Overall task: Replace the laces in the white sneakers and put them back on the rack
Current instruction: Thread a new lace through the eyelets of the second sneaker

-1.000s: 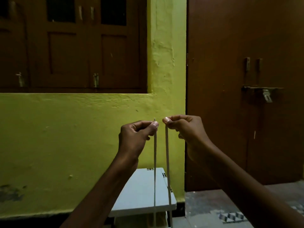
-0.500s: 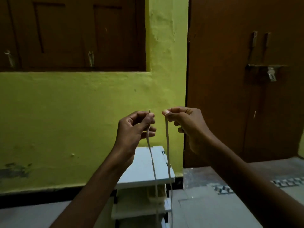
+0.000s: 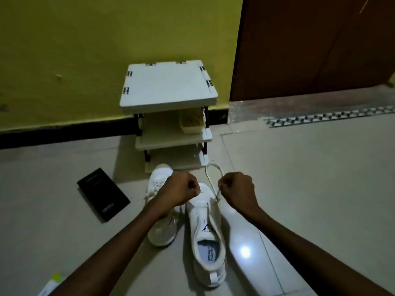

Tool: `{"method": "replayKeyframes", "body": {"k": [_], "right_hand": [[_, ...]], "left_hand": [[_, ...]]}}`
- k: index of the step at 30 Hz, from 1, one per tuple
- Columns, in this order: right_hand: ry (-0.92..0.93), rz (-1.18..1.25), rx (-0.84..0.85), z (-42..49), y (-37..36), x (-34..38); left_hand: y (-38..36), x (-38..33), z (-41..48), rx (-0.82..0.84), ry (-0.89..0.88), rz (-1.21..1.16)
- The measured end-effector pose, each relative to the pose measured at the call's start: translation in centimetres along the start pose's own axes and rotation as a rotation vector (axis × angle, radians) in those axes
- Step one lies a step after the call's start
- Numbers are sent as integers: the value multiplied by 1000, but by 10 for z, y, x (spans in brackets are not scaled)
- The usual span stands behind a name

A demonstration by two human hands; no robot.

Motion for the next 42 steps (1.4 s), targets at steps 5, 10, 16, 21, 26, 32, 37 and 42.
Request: {"method": "replayKeyframes", "body": {"k": [5, 10, 16, 21, 26, 32, 37, 42], "right_hand": [[-121, -64, 254, -20, -31, -27], [-95, -173, 282, -32, -43, -24], [-189, 34, 332, -21, -45, -40], [-233, 255, 419, -18, -38, -47], [-215, 232, 407, -16, -41, -46], [-69, -57, 325, -15, -51, -42], [4, -219, 363, -13, -52, -33], [-249, 250, 547, -2, -41, -40]], "left_hand": [[-37, 16, -6, 109, 46, -16], [-56, 21, -4, 102, 100, -53], [-71, 20, -3, 54, 122, -53], [-80, 22, -4, -35, 144, -170], [-85, 20, -5, -36, 143, -195], [-91, 19, -3, -76, 134, -172], [-91, 22, -7, -169, 155, -288], [-92, 23, -3, -211, 257, -321]]}}
Point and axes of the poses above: each hand's wrist, its own z-axis towards the middle knuckle, its own y-axis out of the back of the hand, x = y × z, the point moved 1 cm from there along z, towards the middle knuckle, and after that the axes turned 11 degrees about -y, right-handed, at the moved point
